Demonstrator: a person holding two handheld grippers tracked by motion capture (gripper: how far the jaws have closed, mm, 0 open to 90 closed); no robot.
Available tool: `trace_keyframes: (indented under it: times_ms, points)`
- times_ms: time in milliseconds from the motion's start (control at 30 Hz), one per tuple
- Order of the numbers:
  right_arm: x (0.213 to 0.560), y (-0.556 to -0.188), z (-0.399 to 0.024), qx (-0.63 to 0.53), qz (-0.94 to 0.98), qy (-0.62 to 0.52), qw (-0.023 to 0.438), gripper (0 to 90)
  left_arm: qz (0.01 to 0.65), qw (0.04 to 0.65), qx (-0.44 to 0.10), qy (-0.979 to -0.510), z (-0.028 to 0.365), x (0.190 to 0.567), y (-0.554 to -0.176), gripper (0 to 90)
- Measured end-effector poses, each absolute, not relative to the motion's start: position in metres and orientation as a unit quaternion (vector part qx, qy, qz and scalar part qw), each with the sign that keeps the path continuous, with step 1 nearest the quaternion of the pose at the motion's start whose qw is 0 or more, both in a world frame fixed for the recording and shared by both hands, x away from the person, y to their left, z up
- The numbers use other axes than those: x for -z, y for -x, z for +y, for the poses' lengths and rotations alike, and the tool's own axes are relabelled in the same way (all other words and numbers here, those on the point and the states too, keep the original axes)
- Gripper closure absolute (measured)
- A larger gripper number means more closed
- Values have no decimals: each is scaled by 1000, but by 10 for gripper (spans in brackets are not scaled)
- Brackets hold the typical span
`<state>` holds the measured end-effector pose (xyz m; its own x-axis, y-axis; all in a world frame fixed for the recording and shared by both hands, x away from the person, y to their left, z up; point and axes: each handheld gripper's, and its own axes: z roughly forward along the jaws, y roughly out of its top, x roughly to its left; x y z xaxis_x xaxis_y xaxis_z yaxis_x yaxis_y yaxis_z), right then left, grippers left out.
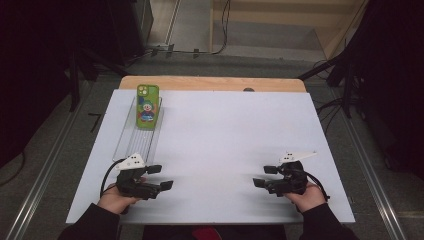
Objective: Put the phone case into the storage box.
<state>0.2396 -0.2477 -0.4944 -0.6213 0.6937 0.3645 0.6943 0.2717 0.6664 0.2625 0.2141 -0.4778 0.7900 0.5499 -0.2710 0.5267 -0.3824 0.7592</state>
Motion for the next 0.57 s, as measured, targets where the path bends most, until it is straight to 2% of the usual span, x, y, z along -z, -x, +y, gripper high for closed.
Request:
trace_keyframes:
  times_ms: [567]
  points:
    - [496, -240, -247, 416, -800, 433, 0, 242, 325, 454, -14, -830, 215, 478, -262, 234]
